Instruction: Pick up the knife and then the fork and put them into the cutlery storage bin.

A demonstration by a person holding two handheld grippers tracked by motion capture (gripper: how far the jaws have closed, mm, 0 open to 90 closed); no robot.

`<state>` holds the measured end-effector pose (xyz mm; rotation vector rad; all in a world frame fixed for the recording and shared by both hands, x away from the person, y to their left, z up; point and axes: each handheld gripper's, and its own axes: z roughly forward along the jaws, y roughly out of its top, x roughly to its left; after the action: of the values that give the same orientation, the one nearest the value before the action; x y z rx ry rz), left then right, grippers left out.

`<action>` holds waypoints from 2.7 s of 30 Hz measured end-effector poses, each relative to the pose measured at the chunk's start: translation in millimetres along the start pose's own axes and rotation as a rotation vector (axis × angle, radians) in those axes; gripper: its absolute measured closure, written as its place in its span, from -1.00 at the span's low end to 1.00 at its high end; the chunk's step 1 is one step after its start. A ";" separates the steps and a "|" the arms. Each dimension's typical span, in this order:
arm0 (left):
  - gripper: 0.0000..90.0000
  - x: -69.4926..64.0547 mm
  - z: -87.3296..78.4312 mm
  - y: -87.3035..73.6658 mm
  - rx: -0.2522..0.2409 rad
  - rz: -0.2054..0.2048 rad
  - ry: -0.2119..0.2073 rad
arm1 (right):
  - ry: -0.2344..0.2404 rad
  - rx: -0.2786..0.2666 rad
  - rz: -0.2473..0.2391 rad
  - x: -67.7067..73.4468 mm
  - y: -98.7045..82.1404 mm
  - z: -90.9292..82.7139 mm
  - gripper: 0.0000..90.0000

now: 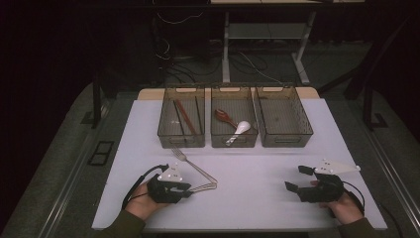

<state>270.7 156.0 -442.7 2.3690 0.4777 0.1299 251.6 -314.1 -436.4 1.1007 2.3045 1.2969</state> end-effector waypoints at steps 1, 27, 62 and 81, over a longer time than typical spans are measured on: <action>0.64 -0.5 0.5 0.1 -0.003 0.003 0.000 | 0.003 -0.001 0.002 0.2 0.1 -0.2 -0.60; 0.99 5.0 -5.3 6.9 -0.071 -0.022 -0.037 | 0.014 0.040 -0.026 0.8 5.6 0.5 -0.69; 0.77 -20.5 4.9 5.6 0.014 0.077 -0.031 | -0.025 0.117 -0.060 -0.3 7.4 2.1 -0.69; 0.77 -19.9 0.8 15.3 -0.027 0.078 -0.047 | 0.125 0.112 -0.130 19.8 9.7 13.7 -0.69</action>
<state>257.1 137.6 -432.3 2.3594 0.3588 0.1155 250.7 -288.2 -433.7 0.9086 2.5211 1.2330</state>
